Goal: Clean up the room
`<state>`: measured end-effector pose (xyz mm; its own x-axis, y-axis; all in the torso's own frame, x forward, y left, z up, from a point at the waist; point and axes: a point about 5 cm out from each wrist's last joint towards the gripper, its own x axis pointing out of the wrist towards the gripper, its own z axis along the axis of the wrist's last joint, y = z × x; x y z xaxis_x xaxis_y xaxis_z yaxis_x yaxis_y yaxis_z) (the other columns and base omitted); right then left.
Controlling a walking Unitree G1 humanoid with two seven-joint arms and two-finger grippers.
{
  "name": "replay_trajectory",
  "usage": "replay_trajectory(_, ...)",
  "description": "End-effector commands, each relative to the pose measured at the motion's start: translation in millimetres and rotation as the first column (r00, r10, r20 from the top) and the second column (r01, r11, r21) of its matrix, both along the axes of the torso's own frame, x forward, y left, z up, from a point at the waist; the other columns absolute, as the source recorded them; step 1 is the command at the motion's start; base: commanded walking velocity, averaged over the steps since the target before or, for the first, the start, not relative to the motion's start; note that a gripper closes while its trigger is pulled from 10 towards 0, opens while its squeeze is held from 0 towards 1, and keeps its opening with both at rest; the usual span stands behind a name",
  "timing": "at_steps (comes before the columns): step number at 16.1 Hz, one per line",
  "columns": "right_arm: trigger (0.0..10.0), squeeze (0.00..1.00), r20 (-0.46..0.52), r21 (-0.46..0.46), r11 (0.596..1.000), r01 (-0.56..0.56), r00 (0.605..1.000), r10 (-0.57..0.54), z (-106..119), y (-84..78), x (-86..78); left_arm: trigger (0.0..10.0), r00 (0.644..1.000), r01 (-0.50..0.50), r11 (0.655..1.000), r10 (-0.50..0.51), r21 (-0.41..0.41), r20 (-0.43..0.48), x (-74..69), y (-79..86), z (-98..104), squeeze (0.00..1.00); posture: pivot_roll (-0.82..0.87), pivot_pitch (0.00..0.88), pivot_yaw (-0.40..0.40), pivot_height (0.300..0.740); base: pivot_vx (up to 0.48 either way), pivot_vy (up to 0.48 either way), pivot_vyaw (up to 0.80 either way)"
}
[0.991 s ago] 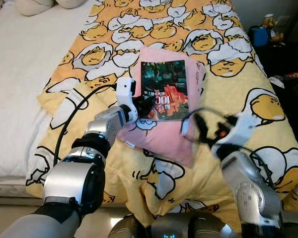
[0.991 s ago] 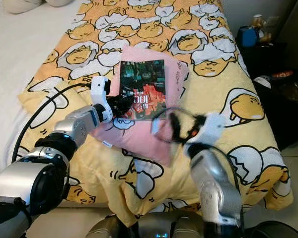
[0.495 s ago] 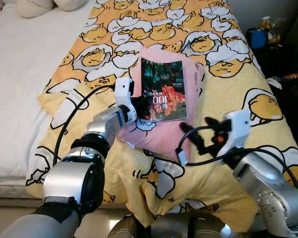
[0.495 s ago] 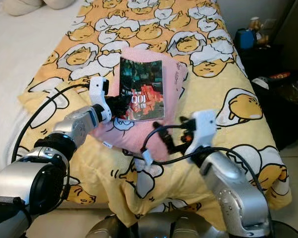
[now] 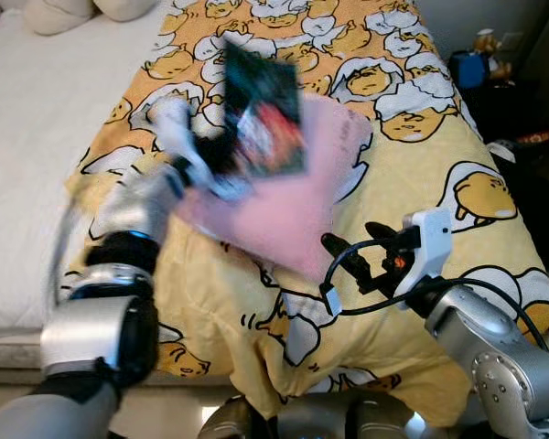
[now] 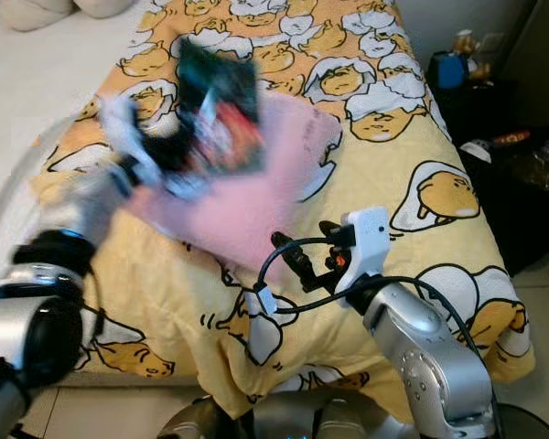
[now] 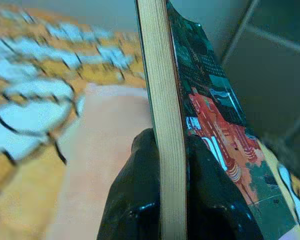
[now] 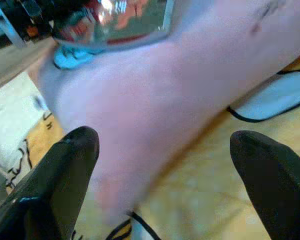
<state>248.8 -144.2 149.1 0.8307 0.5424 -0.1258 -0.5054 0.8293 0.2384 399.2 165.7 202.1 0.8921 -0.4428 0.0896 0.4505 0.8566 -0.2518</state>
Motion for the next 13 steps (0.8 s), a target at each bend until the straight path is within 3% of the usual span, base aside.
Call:
replay_trajectory(1, 10.0, 0.40, 0.005, 0.018, 1.000, -0.023, 1.000, 0.023, 1.8, 2.2, 3.0, 0.0, 0.992, -0.066, 0.997, 0.069, -0.031, 0.109, -1.2, 14.5, 18.7, 0.00, -0.23, 0.056, 0.143, 0.732, 0.000, 0.000, 0.00)
replay_trajectory(2, 10.0, 0.40, 0.015, 0.023, 0.999, -0.027, 1.000, 0.027, 3.1, 3.0, 7.8, 0.0, 0.978, -0.093, 0.995, 0.098, -0.031, 0.185, -4.4, 19.5, 31.8, 0.00, -0.22, 0.029, 0.135, 0.732, 0.000, 0.000, 0.00)
replay_trajectory(3, 10.0, 0.40, 0.025, 0.025, 0.999, -0.024, 0.999, 0.024, 3.9, 3.7, 12.3, 0.0, 0.962, -0.103, 0.994, 0.094, 0.022, 0.258, -8.9, 18.4, 40.3, 0.00, -0.21, 0.016, 0.132, 0.732, 0.000, 0.000, 0.00)
replay_trajectory(4, 10.0, 0.40, 0.050, 0.034, 0.999, 0.028, 0.998, -0.030, 6.0, 3.6, 19.0, 6.7, 0.953, -0.115, 0.993, 0.106, 0.017, 0.284, -13.9, 14.2, 44.7, 0.00, -0.20, 0.000, 0.127, 0.732, 0.000, 0.000, 0.00)
replay_trajectory(5, 10.0, 0.40, 0.065, 0.046, 0.998, 0.051, 0.996, -0.054, 7.6, 5.1, 23.1, 10.0, 0.955, -0.110, 0.994, 0.099, 0.024, 0.279, -16.3, 8.1, 43.8, 0.00, -0.19, 0.000, 0.122, 0.732, 0.000, 0.000, 0.00)
replay_trajectory(7, 10.0, 0.40, 0.070, 0.046, 0.998, 0.034, 0.997, -0.037, 6.6, 10.7, 23.5, 10.0, 0.958, -0.069, 0.998, 0.063, 0.013, 0.279, -22.9, -7.5, 36.8, 0.00, -0.19, 0.000, 0.119, 0.732, 0.000, 0.000, 0.00)
replay_trajectory(9, 10.0, 0.40, 0.062, 0.035, 0.999, 0.008, 0.998, -0.011, 0.9, 17.2, 24.7, 10.0, 0.979, -0.054, 0.999, 0.053, -0.001, 0.195, -23.0, -25.0, 10.1, 0.00, -0.19, 0.000, 0.117, 0.732, 0.000, 0.000, 0.00)
replay_trajectory(13, 10.0, 0.40, 0.055, 0.002, 1.000, 0.019, 0.998, -0.019, -6.5, 13.7, 27.3, 10.0, 0.992, -0.079, 0.994, 0.071, 0.069, 0.102, -22.7, -35.9, -19.0, 0.00, -0.20, 0.000, 0.118, 0.732, 0.000, 0.000, 0.00)
